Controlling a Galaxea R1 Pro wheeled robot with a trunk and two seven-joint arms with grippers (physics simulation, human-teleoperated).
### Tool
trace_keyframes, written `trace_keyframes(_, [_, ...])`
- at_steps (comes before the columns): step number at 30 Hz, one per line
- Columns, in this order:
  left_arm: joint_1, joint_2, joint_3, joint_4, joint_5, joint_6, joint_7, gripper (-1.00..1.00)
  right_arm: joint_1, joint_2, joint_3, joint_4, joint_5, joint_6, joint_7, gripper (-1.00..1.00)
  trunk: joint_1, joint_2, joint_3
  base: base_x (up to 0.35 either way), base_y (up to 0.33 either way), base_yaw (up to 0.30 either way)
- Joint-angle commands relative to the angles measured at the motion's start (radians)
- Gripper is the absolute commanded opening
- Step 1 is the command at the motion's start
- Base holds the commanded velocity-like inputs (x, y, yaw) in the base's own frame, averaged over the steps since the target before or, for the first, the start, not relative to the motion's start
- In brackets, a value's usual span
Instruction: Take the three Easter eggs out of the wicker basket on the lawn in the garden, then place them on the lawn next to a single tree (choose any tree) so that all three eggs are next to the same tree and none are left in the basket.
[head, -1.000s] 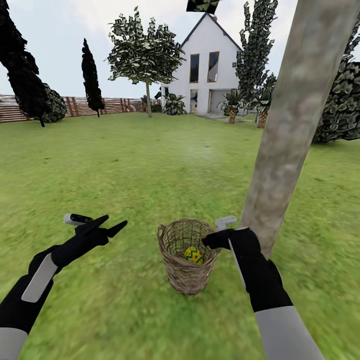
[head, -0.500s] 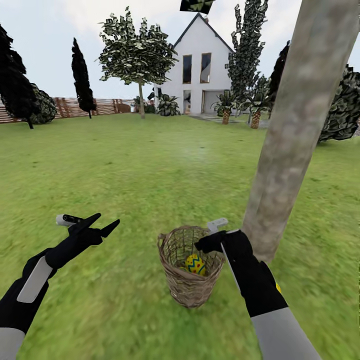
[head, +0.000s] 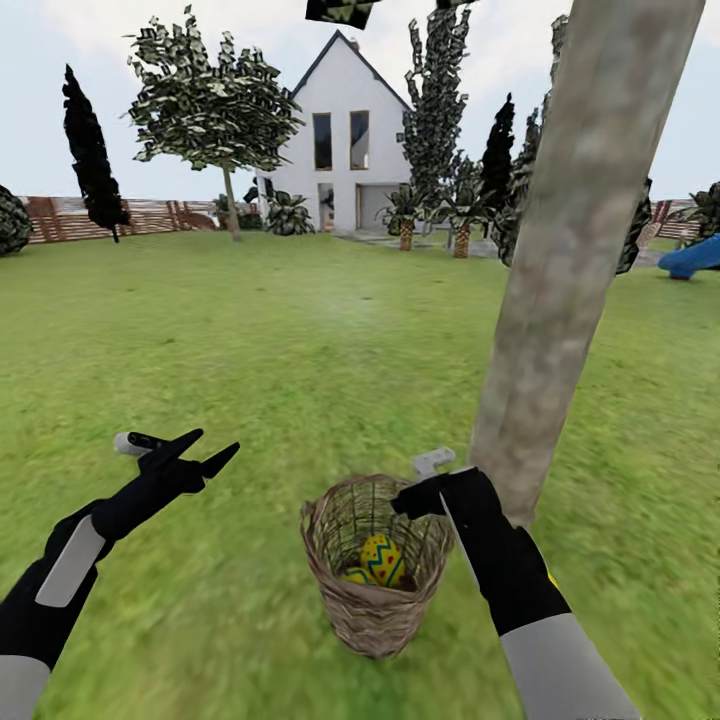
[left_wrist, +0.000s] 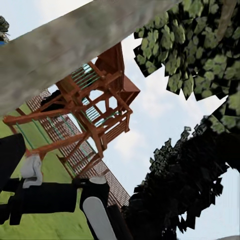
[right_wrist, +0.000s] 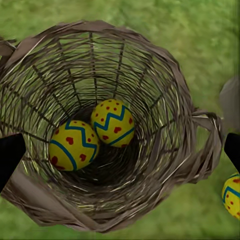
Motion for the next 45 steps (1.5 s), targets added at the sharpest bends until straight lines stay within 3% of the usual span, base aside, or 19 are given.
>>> trace_keyframes(1, [0.000,0.001,0.000,0.002,0.004,0.007,0.000,1.00,-0.001,0.000,0.000,0.003,0.010,0.003,0.008,1.00,0.000,0.000,-0.001,0.275,0.242,-0.183])
trace_keyframes(13, [0.001,-0.001,0.000,0.006,0.002,0.001,0.001,1.00,-0.011,0.003,0.006,0.073,0.006,0.005,0.017,1.00,0.000,0.000,0.000,0.193,0.147,-0.026])
trace_keyframes(21, [0.000,-0.001,0.000,0.006,0.003,0.001,0.001,1.00,-0.094,0.001,0.004,0.302,0.000,0.003,0.020,1.00,0.000,0.000,0.000,0.003,0.002,0.000])
trace_keyframes(26, [0.001,-0.001,0.000,0.006,0.003,0.001,0.001,1.00,-0.117,-0.003,0.001,0.350,-0.001,0.000,0.024,1.00,0.000,0.000,0.000,0.000,0.000,0.000])
trace_keyframes(28, [0.000,-0.001,0.000,0.006,0.002,0.001,0.001,1.00,-0.118,-0.004,0.001,0.353,0.000,-0.002,0.063,1.00,0.000,0.000,0.000,0.000,0.000,0.000])
trace_keyframes(30, [0.000,-0.001,0.000,0.005,0.001,0.001,0.002,1.00,-0.119,-0.004,0.001,0.354,0.005,-0.002,0.162,1.00,0.008,-0.014,-0.007,0.000,0.000,0.000])
trace_keyframes(34, [0.001,-0.001,0.000,0.006,0.001,0.001,0.004,1.00,-0.119,-0.005,0.003,0.346,0.013,-0.003,0.241,1.00,0.023,-0.042,-0.019,0.000,0.000,0.000])
trace_keyframes(37, [0.000,-0.001,-0.001,0.006,0.001,0.001,0.004,1.00,-0.119,-0.005,0.004,0.343,0.011,-0.004,0.249,1.00,0.035,-0.063,-0.029,0.000,0.000,0.000])
trace_keyframes(45, [0.000,-0.001,-0.001,0.007,0.001,0.001,0.007,1.00,-0.119,-0.006,0.002,0.340,0.009,-0.004,0.252,1.00,0.035,-0.063,-0.029,0.006,0.000,0.000])
